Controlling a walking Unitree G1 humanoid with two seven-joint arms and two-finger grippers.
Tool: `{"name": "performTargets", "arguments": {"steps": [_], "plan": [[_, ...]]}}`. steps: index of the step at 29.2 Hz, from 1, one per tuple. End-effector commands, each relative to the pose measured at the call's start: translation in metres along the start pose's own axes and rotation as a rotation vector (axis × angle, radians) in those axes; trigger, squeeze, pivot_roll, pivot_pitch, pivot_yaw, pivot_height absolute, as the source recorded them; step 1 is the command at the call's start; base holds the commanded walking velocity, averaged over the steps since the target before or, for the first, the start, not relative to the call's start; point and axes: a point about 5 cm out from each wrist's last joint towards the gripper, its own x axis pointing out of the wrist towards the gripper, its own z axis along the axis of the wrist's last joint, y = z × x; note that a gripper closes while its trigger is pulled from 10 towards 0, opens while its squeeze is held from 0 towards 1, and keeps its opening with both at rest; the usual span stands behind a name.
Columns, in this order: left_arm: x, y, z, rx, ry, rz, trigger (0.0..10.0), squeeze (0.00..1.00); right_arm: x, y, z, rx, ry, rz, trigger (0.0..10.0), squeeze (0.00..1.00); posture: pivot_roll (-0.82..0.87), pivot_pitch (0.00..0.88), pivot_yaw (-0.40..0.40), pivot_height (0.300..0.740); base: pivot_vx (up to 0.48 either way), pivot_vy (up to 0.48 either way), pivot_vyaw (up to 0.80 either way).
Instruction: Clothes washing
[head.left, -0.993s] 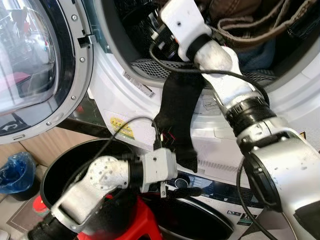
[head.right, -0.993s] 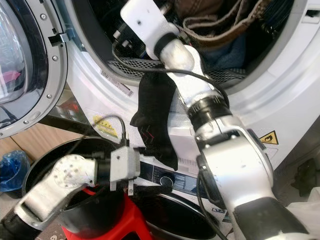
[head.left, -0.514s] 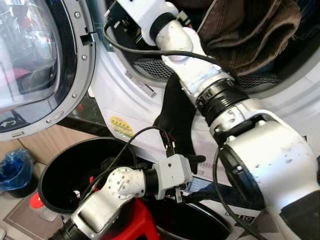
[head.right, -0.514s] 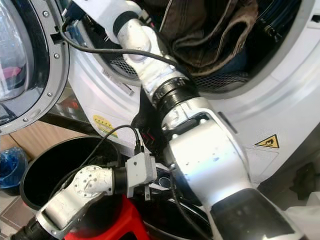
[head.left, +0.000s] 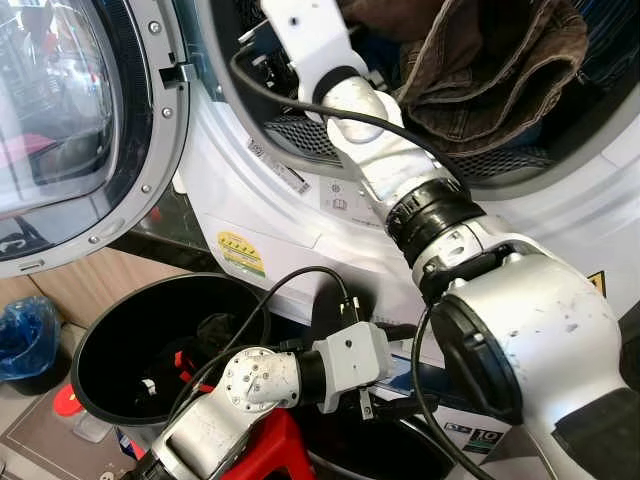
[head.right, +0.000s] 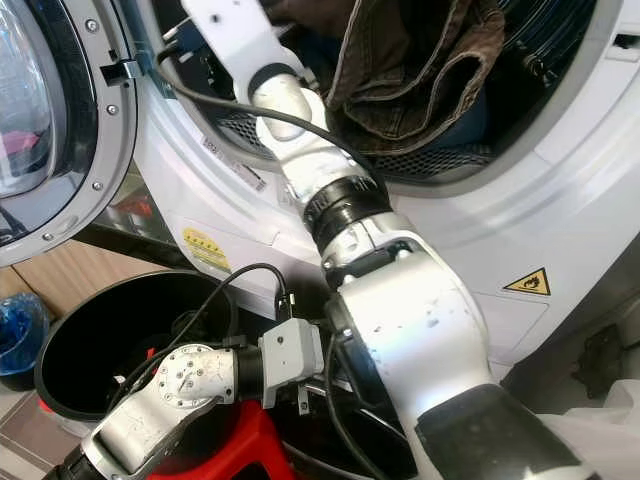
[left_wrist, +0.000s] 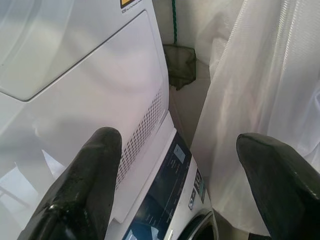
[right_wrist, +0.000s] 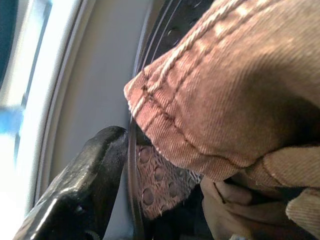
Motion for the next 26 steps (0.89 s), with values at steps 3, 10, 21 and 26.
{"name": "performTargets", "arguments": {"steps": [3, 10, 21, 26], "plan": [[0.001, -0.001, 0.001, 0.003, -0.004, -0.016, 10.0, 0.00, -0.001, -0.015, 0.008, 0.079, -0.086, -0.018, 10.0, 0.00, 0.07, 0.000, 0.073, 0.740, 0.000, 0.000, 0.00], [0.002, 0.000, 0.002, 0.000, -0.009, -0.017, 10.0, 0.00, -0.007, -0.036, 0.014, 0.280, -0.217, -0.009, 10.0, 0.00, 0.05, 0.014, 0.086, 0.740, 0.000, 0.000, 0.00], [0.002, 0.001, 0.001, -0.005, -0.009, -0.029, 10.0, 0.00, -0.023, -0.050, 0.010, 0.260, -0.341, 0.093, 10.0, 0.00, 0.02, 0.022, 0.101, 0.740, 0.000, 0.000, 0.00], [0.003, 0.001, 0.001, -0.005, -0.010, -0.029, 10.0, 0.00, -0.032, -0.052, 0.003, 0.220, -0.340, 0.114, 10.0, 0.00, 0.00, 0.023, 0.107, 0.740, 0.000, 0.000, 0.00]]}}
